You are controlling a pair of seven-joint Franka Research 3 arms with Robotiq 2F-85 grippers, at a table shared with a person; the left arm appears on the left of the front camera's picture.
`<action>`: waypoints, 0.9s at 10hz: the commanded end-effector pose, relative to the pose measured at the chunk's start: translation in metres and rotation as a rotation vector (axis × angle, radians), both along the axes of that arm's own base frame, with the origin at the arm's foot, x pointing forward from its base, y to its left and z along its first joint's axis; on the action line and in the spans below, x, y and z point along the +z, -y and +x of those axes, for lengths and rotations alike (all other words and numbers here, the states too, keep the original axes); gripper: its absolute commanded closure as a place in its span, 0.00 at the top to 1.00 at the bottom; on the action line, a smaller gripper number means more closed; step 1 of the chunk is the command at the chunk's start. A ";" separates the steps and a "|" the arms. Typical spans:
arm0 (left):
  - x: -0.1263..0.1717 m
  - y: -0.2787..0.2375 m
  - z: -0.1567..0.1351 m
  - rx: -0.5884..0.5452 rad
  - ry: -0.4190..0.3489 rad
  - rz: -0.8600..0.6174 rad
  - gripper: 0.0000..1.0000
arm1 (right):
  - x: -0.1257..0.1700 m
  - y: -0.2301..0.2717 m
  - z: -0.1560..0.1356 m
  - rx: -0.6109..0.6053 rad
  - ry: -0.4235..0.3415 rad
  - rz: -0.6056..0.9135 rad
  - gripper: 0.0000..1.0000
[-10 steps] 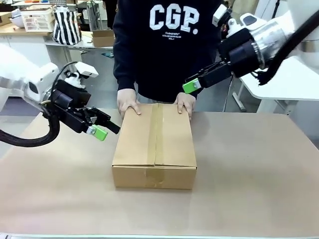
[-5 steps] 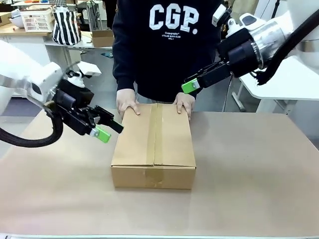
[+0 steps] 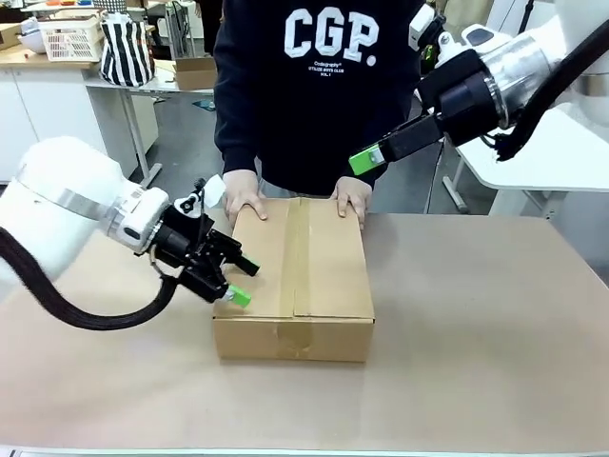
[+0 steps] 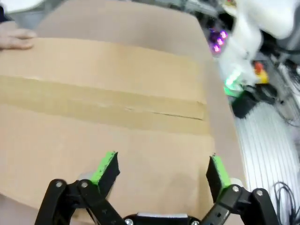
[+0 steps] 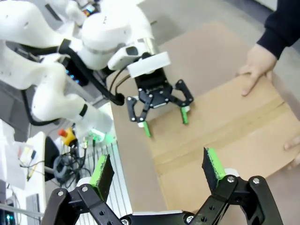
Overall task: Pack the gift set into the box.
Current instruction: Press and hold the closed box until the human finishes sealing it.
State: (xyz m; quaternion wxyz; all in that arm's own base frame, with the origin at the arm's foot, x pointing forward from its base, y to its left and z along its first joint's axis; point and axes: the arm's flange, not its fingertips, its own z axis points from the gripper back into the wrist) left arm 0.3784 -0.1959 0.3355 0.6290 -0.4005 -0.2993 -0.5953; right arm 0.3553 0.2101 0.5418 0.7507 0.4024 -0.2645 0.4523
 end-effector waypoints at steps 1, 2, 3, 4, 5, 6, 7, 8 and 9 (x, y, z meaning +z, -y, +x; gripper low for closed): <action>0.002 0.002 0.002 0.073 -0.001 -0.063 1.00 | -0.030 0.005 0.007 0.040 0.063 -0.075 1.00; 0.003 0.001 0.004 0.089 -0.007 -0.077 1.00 | -0.059 -0.001 0.005 0.107 0.143 -0.101 1.00; 0.002 0.001 0.005 0.090 -0.013 -0.093 1.00 | -0.100 -0.005 0.005 0.106 0.242 -0.071 1.00; 0.000 0.003 0.007 0.077 -0.020 -0.091 1.00 | -0.135 -0.003 0.006 0.050 0.319 -0.061 1.00; -0.001 0.005 0.007 0.068 -0.028 -0.096 1.00 | -0.160 -0.003 0.006 -0.022 0.359 -0.001 1.00; -0.002 0.006 0.008 0.064 -0.024 -0.093 1.00 | -0.178 -0.006 0.008 -0.062 0.433 0.032 1.00; -0.004 0.009 0.009 0.048 -0.014 -0.090 1.00 | -0.192 -0.009 0.009 -0.035 0.365 0.082 1.00; -0.006 0.012 0.009 0.021 0.024 -0.082 1.00 | -0.203 -0.015 0.010 -0.005 0.357 0.069 1.00; -0.007 0.014 0.010 -0.012 0.054 -0.103 1.00 | -0.216 -0.022 0.013 0.006 0.354 0.087 1.00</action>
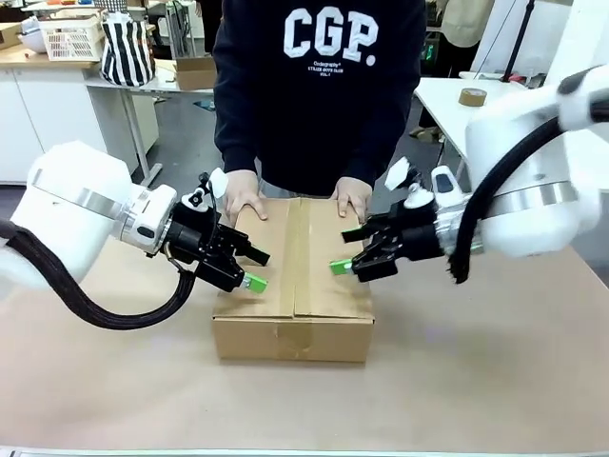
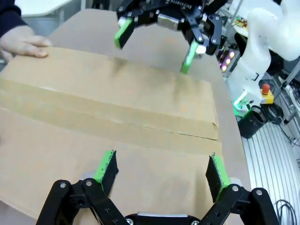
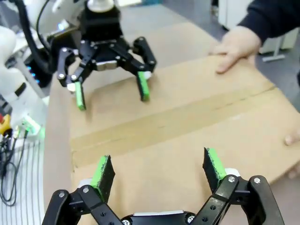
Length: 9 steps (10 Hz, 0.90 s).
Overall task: Pack the gift set into the box.
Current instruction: Press and hold the closed box until the human finishes sealing it.
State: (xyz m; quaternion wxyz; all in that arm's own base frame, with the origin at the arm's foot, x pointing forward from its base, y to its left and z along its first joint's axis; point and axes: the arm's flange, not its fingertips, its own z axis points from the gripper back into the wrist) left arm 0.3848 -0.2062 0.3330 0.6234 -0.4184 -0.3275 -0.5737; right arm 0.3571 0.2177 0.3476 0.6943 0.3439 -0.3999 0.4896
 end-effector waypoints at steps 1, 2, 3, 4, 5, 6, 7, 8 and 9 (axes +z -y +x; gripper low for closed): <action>-0.005 0.004 0.003 -0.040 0.062 -0.035 1.00 | -0.030 -0.017 0.013 0.056 0.029 -0.002 1.00; -0.004 0.004 0.005 -0.016 0.077 -0.048 1.00 | -0.044 -0.017 0.012 0.062 -0.016 -0.033 1.00; 0.003 0.002 0.005 0.022 0.028 -0.012 1.00 | -0.013 -0.010 0.001 0.036 -0.016 0.005 1.00; 0.000 0.002 0.002 -0.024 0.041 -0.011 1.00 | -0.013 -0.010 0.001 0.036 -0.016 0.005 1.00; 0.000 0.002 0.002 -0.024 0.041 -0.011 1.00 | -0.029 -0.017 0.003 0.055 -0.047 -0.001 1.00; 0.001 0.001 0.003 -0.019 0.043 -0.009 1.00 | -0.019 -0.009 0.006 0.097 -0.084 -0.019 1.00; -0.001 0.003 0.005 -0.019 0.068 -0.033 1.00 | -0.014 -0.004 0.009 0.154 -0.111 0.065 1.00; -0.006 0.004 0.005 -0.016 0.111 -0.026 1.00 | -0.012 -0.001 0.011 0.180 -0.115 0.079 1.00; -0.010 0.004 0.005 -0.026 0.128 -0.028 1.00 | -0.016 0.000 0.011 0.218 -0.123 0.097 1.00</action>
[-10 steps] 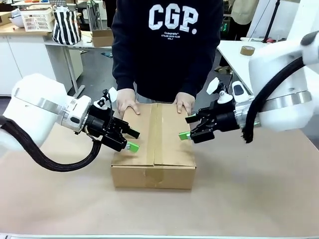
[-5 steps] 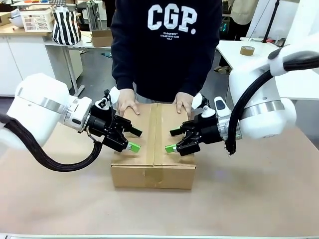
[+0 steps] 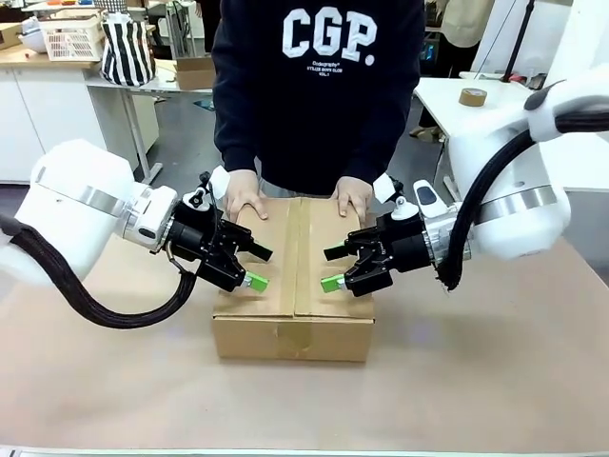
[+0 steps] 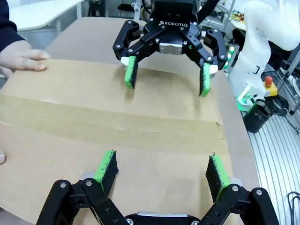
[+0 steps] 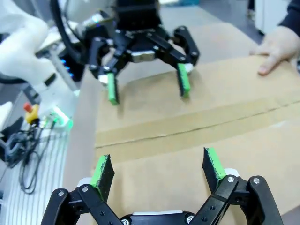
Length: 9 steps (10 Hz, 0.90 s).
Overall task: Pack the gift set into the box.
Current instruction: Press and hold the closed box until the human finishes sealing it.
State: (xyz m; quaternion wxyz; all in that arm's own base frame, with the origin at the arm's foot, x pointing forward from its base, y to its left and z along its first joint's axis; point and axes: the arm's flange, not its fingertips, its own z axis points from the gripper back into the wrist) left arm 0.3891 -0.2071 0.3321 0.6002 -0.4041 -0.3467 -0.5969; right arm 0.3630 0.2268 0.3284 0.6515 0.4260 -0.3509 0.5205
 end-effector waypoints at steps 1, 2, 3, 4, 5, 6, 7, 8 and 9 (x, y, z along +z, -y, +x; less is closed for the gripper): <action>-0.013 0.002 0.002 -0.014 0.060 -0.022 1.00 | -0.003 0.013 0.005 0.029 -0.021 0.026 1.00; -0.018 0.000 0.002 -0.031 0.054 -0.022 1.00 | -0.008 0.014 0.005 0.019 -0.023 0.029 1.00; -0.021 0.000 0.001 -0.040 0.068 -0.015 1.00 | -0.014 0.014 0.005 0.001 -0.002 -0.013 1.00; -0.022 0.000 0.000 -0.049 0.050 -0.018 1.00 | -0.019 0.012 0.006 -0.028 0.054 -0.058 1.00; -0.022 0.000 -0.001 -0.045 0.041 -0.025 1.00 | -0.025 0.008 0.007 -0.048 0.127 -0.119 1.00; -0.021 -0.001 -0.001 -0.040 0.041 -0.033 1.00 | -0.030 0.004 0.008 -0.030 0.190 -0.120 1.00; -0.020 -0.001 -0.001 -0.040 0.038 -0.034 1.00 | -0.034 0.003 0.008 -0.008 0.182 -0.127 1.00; -0.021 -0.001 -0.001 -0.040 0.032 -0.034 1.00 | -0.038 0.003 0.007 0.005 0.157 -0.127 1.00; -0.022 -0.001 -0.001 -0.038 0.029 -0.038 1.00 | -0.038 0.004 0.007 0.004 0.149 -0.125 1.00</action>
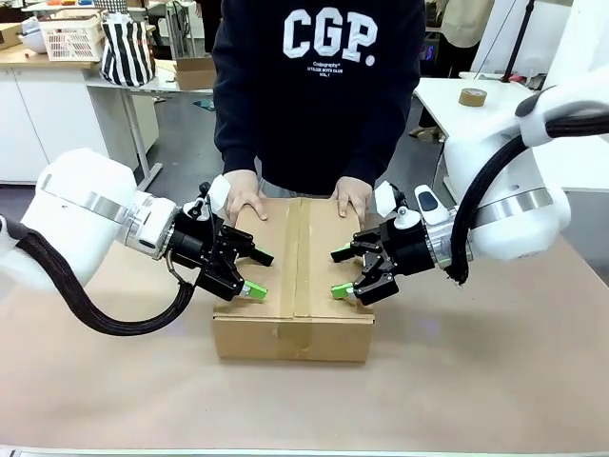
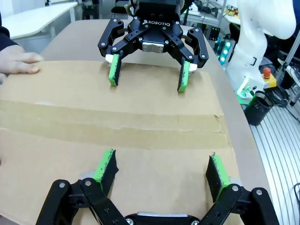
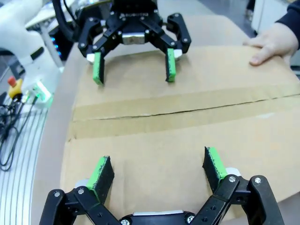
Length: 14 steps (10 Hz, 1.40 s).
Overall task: Pack the gift set into the box.
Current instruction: Press and hold the closed box until the human finishes sealing it.
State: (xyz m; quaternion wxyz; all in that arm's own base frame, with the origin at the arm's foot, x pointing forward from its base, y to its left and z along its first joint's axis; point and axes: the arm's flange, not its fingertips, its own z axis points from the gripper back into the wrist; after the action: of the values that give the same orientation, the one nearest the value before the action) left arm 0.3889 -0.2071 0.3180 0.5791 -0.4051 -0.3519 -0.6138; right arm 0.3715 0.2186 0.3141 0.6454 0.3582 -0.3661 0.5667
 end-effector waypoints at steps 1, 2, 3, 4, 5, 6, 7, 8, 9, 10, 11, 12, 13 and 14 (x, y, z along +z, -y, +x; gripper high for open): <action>-0.008 0.000 0.000 0.016 0.008 -0.025 1.00 | -0.024 -0.003 -0.001 0.019 -0.044 0.015 1.00; -0.010 -0.001 0.001 0.029 -0.001 -0.004 1.00 | 0.000 0.000 0.000 0.000 0.000 0.000 1.00; 0.000 0.000 0.000 0.002 -0.001 -0.001 1.00 | 0.000 0.000 0.000 0.000 0.000 0.000 1.00; 0.000 0.000 0.000 0.002 -0.001 -0.001 1.00 | 0.000 0.000 0.000 0.000 0.000 0.000 1.00; 0.000 0.000 0.000 0.002 -0.001 -0.001 1.00 | 0.000 0.000 0.000 0.000 0.000 0.000 1.00; 0.000 0.000 0.000 0.002 -0.001 -0.001 1.00 | 0.000 0.000 0.000 0.000 0.000 0.000 1.00; 0.000 0.000 0.000 0.002 -0.001 -0.001 1.00 | 0.000 0.000 0.000 0.000 0.000 0.000 1.00; 0.000 0.000 0.000 0.002 -0.001 -0.001 1.00 | 0.000 0.000 0.000 0.000 0.000 0.000 1.00; 0.000 0.000 0.000 0.002 -0.001 -0.001 1.00 | 0.000 0.000 0.000 0.000 0.000 0.000 1.00; 0.000 0.000 0.000 0.002 -0.001 -0.001 1.00 | 0.000 0.000 0.000 0.000 0.000 0.000 1.00; 0.000 0.000 0.000 0.002 -0.001 -0.001 1.00 | 0.000 0.000 0.000 0.000 0.000 0.000 1.00; 0.000 0.000 0.000 0.002 -0.001 -0.001 1.00 | 0.000 0.000 0.000 0.000 0.000 0.000 1.00; 0.000 0.000 0.000 0.002 -0.001 -0.001 1.00 | 0.000 0.000 0.000 0.000 0.000 0.000 1.00; 0.000 0.000 0.000 0.002 -0.001 -0.001 1.00 | 0.000 0.000 0.000 0.000 0.000 0.000 1.00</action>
State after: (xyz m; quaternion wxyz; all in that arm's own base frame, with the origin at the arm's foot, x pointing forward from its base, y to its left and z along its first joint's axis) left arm 0.3893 -0.2070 0.3192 0.5792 -0.4045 -0.3532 -0.6132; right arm 0.3732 0.2189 0.3159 0.6418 0.3663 -0.3681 0.5643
